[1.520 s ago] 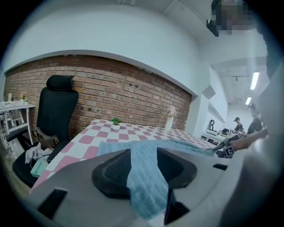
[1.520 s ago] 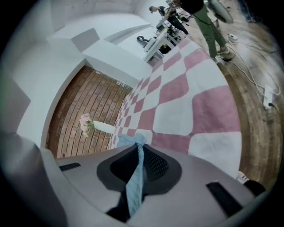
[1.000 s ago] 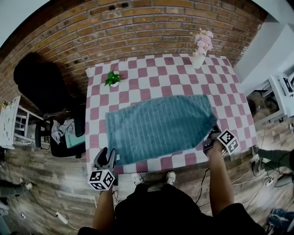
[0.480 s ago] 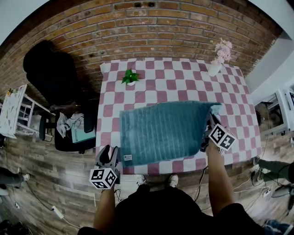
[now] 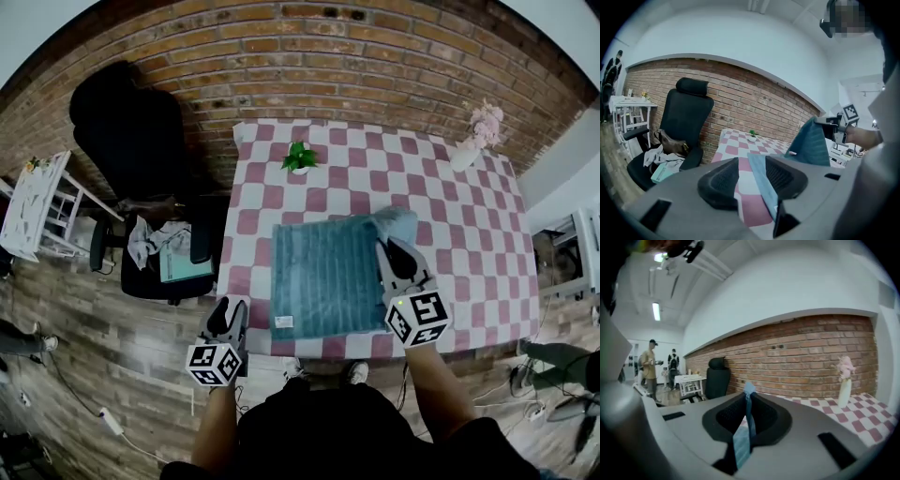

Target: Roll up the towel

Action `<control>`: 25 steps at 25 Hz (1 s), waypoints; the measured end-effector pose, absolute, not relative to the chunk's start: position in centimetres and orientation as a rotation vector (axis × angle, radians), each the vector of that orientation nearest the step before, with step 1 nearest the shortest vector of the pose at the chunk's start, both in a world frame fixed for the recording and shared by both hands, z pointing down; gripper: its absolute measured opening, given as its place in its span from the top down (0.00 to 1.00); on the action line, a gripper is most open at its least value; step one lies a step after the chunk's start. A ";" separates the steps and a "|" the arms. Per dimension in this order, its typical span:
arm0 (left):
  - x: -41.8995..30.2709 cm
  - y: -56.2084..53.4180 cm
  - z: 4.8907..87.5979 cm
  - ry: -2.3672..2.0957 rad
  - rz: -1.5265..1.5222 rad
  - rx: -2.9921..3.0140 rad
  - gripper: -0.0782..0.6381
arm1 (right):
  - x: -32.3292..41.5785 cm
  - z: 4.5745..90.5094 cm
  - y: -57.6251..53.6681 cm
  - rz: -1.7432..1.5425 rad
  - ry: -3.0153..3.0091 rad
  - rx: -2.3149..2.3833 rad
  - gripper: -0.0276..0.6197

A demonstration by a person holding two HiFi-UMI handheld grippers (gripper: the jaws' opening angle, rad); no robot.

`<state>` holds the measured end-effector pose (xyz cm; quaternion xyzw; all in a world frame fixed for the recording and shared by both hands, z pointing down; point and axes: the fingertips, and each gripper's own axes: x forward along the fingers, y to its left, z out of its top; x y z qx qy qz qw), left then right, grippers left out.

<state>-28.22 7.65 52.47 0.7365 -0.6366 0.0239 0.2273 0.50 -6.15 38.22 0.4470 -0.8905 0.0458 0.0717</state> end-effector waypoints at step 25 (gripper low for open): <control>-23.1 12.9 58.1 -1.311 0.587 2.403 0.61 | -17.5 60.0 12.5 -0.553 -2.181 0.270 0.91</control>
